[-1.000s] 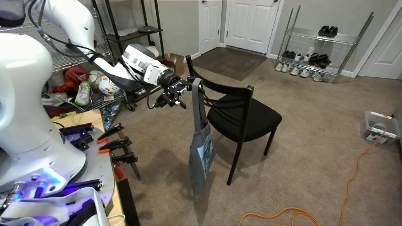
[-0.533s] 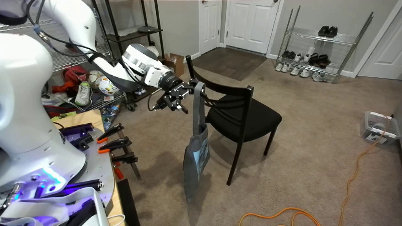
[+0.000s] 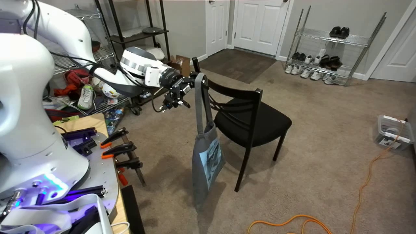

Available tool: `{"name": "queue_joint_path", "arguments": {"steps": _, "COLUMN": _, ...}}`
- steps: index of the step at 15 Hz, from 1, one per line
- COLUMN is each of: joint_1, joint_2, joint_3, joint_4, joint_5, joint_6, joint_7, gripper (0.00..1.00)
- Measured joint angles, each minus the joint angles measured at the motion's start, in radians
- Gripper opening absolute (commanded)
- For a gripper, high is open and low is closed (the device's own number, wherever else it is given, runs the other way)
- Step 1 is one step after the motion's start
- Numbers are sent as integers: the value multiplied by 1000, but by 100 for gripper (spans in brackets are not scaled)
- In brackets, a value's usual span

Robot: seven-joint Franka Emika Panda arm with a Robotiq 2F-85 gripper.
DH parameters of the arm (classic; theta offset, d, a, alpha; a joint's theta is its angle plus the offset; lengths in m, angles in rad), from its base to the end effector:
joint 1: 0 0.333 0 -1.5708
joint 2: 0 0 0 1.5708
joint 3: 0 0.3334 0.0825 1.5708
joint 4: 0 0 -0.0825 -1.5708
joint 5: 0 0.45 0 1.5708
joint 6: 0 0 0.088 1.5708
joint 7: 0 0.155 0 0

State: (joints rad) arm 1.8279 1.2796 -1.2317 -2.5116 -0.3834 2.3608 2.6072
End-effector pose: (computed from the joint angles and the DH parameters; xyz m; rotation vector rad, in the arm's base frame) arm 0.4692 0.0213 0.1536 1.2097 -1.4190 1.6630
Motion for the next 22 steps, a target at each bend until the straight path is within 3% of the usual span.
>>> {"name": "queue_joint_path", "arguments": {"steps": 3, "joint_1": 82, "joint_2": 89, "joint_3": 26, "joint_4": 3, "joint_5": 48, "joint_6": -72, "joint_7": 0, "gripper": 100}}
{"name": "queue_joint_path", "arguments": {"steps": 5, "joint_1": 100, "joint_2": 117, "joint_3": 34, "joint_4": 3, "joint_5": 58, "joint_6": -80, "joint_7": 0, "gripper": 100}}
{"name": "queue_joint_path", "arguments": {"steps": 16, "joint_1": 98, "joint_2": 129, "joint_3": 41, "joint_4": 5, "joint_5": 63, "joint_6": -79, "joint_7": 0, "gripper": 100}}
{"name": "queue_joint_path", "arguments": {"steps": 19, "joint_1": 93, "joint_2": 203, "joint_3": 51, "joint_4": -4, "joint_5": 106, "joint_6": -53, "joint_7": 0, "gripper": 100}}
{"name": "queue_joint_path", "arguments": {"steps": 22, "joint_1": 103, "joint_2": 229, "joint_3": -10, "joint_4": -32, "joint_5": 55, "joint_6": -90, "joint_7": 0, "gripper": 100}}
